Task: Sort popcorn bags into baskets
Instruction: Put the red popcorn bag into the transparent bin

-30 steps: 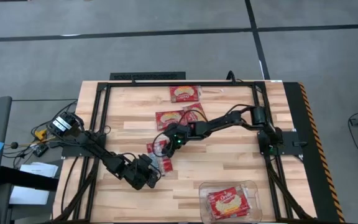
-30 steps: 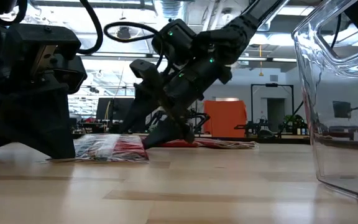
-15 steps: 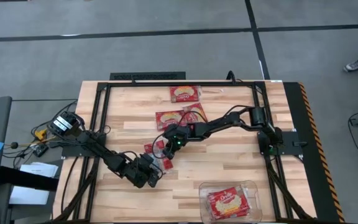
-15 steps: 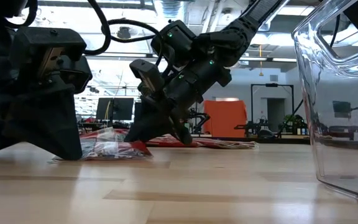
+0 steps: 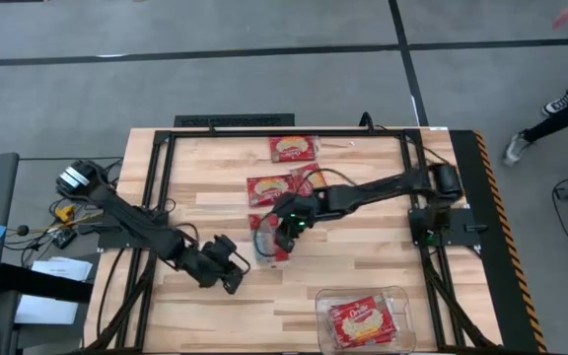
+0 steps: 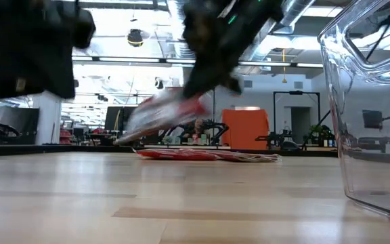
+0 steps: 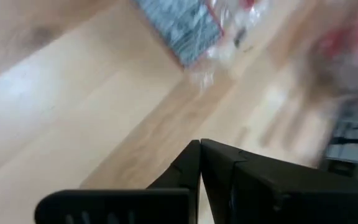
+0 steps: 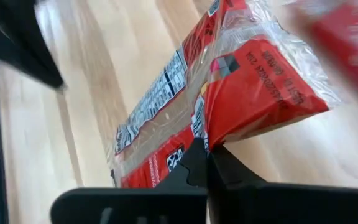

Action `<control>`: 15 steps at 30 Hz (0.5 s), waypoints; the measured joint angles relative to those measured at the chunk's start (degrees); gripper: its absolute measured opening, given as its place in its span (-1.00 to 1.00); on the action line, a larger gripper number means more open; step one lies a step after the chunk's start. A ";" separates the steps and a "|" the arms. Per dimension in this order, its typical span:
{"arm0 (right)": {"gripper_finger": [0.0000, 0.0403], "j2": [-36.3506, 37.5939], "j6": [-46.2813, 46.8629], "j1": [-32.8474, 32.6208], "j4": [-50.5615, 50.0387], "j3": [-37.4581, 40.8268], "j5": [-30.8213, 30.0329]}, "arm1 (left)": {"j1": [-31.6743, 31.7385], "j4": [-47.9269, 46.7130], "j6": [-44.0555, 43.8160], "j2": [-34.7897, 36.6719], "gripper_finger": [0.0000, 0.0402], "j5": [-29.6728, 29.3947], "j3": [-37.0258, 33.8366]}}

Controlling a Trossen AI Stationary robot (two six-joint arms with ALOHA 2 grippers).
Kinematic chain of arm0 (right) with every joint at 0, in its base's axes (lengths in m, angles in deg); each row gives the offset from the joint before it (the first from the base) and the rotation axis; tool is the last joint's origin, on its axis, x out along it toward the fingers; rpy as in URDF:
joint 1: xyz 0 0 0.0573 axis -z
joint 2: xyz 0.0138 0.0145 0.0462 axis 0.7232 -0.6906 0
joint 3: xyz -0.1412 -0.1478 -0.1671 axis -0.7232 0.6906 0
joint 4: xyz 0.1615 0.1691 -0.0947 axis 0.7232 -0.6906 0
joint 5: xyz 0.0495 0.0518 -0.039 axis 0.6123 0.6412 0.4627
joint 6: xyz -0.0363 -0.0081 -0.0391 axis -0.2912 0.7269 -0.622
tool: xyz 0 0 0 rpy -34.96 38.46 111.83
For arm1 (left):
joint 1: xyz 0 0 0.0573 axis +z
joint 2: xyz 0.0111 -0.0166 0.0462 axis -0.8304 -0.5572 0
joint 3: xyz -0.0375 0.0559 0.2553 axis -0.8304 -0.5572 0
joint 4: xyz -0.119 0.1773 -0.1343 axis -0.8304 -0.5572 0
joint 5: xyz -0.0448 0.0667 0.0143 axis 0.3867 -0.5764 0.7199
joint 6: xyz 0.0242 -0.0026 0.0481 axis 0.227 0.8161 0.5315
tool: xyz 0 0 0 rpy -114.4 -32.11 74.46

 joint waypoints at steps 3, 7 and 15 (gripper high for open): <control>-0.98 6.73 -0.11 -3.07 -8.48 0.00 -4.18 | -0.30 -2.48 0.10 5.00 -1.00 -3.27 0.08; -0.98 14.89 3.68 -9.49 -19.79 0.00 -10.39 | -0.42 -6.20 0.12 9.67 -1.00 -7.88 0.12; -0.98 27.40 13.49 -25.36 -33.84 -0.04 -22.59 | -0.44 -10.23 0.10 11.96 -1.00 -9.88 0.19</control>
